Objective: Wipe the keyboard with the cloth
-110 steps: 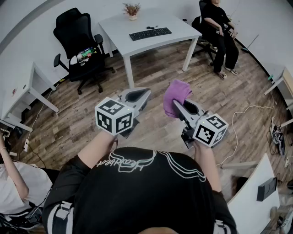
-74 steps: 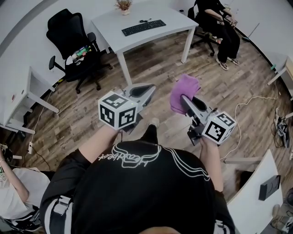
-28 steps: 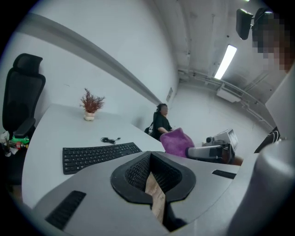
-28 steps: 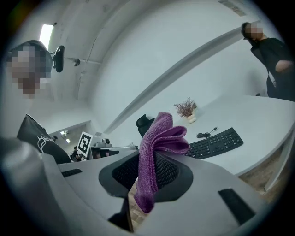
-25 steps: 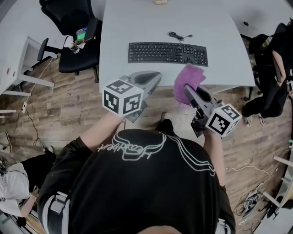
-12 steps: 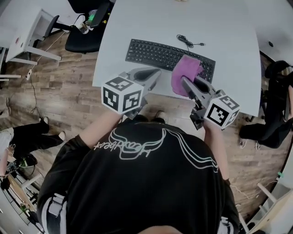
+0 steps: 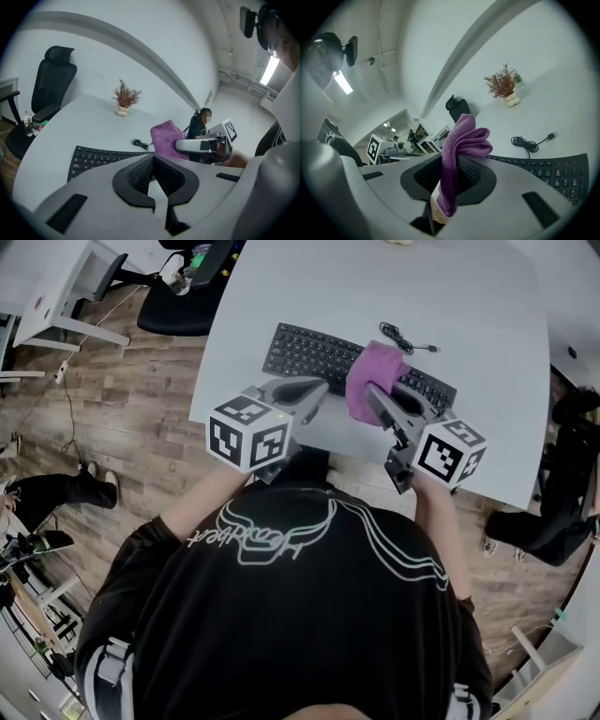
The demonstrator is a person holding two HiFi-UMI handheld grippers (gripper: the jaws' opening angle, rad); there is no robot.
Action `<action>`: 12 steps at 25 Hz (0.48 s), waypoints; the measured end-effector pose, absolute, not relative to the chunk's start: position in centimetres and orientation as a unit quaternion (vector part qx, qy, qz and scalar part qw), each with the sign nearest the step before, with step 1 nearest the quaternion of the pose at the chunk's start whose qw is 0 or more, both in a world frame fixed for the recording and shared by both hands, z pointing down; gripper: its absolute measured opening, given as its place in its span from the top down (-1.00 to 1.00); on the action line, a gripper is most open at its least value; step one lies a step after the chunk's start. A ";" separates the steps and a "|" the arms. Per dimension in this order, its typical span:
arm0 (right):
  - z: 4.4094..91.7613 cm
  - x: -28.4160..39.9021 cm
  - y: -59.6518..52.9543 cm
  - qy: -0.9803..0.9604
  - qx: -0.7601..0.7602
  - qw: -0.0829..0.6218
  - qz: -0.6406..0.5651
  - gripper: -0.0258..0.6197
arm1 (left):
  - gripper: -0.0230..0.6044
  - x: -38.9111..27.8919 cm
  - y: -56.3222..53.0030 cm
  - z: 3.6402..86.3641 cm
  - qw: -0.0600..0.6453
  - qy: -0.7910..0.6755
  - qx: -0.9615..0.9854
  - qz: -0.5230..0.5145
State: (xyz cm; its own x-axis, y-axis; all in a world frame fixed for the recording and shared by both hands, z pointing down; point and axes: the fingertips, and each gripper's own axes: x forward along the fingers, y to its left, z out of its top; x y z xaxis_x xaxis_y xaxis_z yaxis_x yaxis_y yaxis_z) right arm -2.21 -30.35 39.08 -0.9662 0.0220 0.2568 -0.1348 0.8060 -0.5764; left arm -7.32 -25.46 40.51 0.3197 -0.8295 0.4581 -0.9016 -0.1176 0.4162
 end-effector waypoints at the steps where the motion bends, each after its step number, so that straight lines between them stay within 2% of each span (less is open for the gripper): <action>1: 39.5 -2.7 -30.8 -0.940 0.031 0.131 0.315 0.74 | 0.91 -7.7 -26.0 40.8 0.325 -0.580 0.745 0.057; 12: 44.6 -6.7 -33.6 -0.912 0.036 0.164 0.375 0.74 | 0.91 -11.2 -28.8 45.2 0.373 -0.569 0.730 0.068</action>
